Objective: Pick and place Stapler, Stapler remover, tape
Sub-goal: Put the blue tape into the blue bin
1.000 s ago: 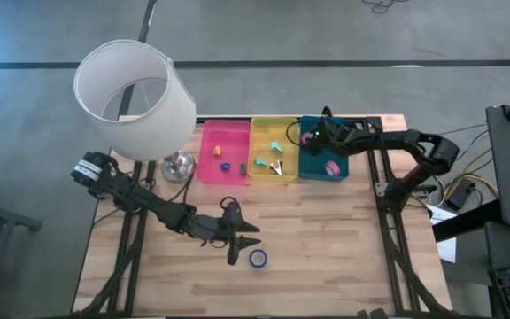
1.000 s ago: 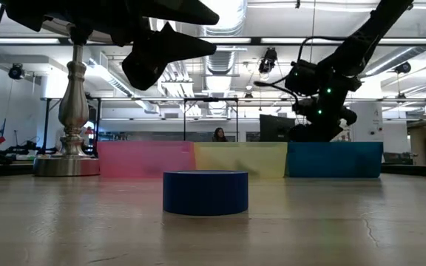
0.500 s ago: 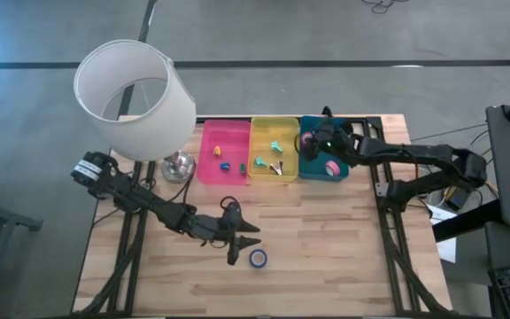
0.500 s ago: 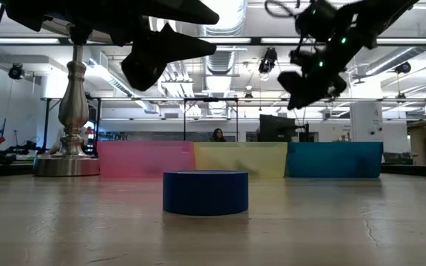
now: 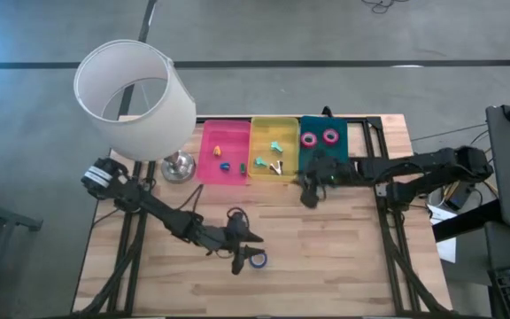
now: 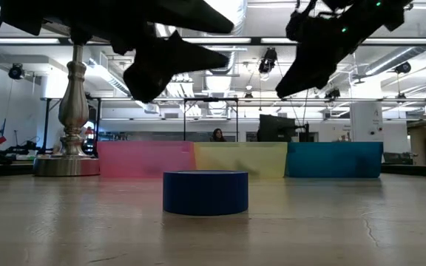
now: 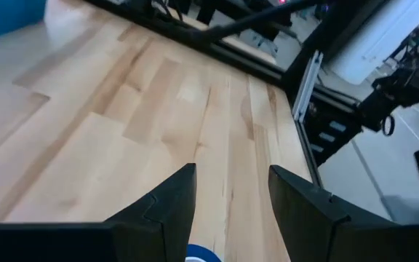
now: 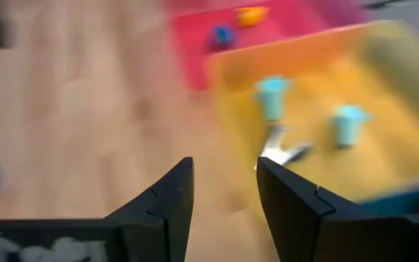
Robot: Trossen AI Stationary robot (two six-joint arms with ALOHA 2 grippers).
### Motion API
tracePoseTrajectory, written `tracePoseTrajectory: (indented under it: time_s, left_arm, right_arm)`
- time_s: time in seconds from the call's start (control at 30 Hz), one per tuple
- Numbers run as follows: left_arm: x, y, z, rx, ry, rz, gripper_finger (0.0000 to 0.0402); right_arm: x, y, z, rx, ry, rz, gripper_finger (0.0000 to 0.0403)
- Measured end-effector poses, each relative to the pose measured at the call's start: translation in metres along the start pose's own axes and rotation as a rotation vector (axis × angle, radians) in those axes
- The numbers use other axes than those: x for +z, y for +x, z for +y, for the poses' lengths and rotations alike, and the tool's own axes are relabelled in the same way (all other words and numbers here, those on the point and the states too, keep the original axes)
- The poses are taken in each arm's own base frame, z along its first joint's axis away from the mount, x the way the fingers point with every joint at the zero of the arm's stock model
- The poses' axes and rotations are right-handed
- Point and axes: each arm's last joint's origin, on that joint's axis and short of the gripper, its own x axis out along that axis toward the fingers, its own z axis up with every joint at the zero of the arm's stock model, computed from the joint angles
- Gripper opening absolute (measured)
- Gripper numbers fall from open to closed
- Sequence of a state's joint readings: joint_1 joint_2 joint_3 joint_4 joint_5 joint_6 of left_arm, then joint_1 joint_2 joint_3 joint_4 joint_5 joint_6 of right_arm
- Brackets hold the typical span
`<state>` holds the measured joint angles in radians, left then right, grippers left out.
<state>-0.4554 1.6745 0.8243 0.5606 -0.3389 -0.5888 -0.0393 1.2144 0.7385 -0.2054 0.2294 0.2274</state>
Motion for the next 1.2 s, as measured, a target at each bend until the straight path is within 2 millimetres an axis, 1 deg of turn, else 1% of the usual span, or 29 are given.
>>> tracePoseTrajectory:
  time_s: [0.13,0.3,0.37,0.5,0.6,0.77,0.87,1.0,1.2]
  left_arm:
    - [-0.01,0.017,-0.004,0.012,0.015,0.032,0.0177]
    - [-0.025,0.035,-0.002,0.09,0.078,0.152,0.0177]
    - [-0.029,0.039,-0.002,0.134,0.109,0.221,0.0177]
    - [-0.031,0.037,0.0,0.246,0.148,0.38,0.0177]
    - [-0.032,0.035,0.001,0.302,0.155,0.45,0.0177]
    - [-0.035,0.036,0.0,0.291,0.143,0.462,0.0177]
    - [-0.039,0.038,0.0,0.274,0.132,0.47,0.0177]
    - [-0.041,0.041,-0.001,0.264,0.121,0.455,0.0177]
    - [-0.051,0.048,0.003,0.278,0.125,0.457,0.0176]
  right_arm:
    - [-0.01,-0.006,0.027,0.114,-0.054,0.022,0.0154]
    - [-0.023,-0.018,0.058,0.227,-0.109,0.04,0.0162]
    - [-0.027,-0.023,0.068,0.263,-0.139,0.045,0.0164]
    - [-0.035,-0.031,0.081,0.316,-0.184,0.053,0.0167]
    - [-0.038,-0.035,0.088,0.343,-0.202,0.056,0.0166]
    - [-0.041,-0.038,0.093,0.363,-0.187,0.064,0.0169]
    - [-0.043,-0.039,0.094,0.366,-0.153,0.072,0.0168]
    - [-0.044,-0.038,0.094,0.363,-0.152,0.078,0.0164]
    - [-0.044,-0.038,0.094,0.367,-0.145,0.069,0.0159]
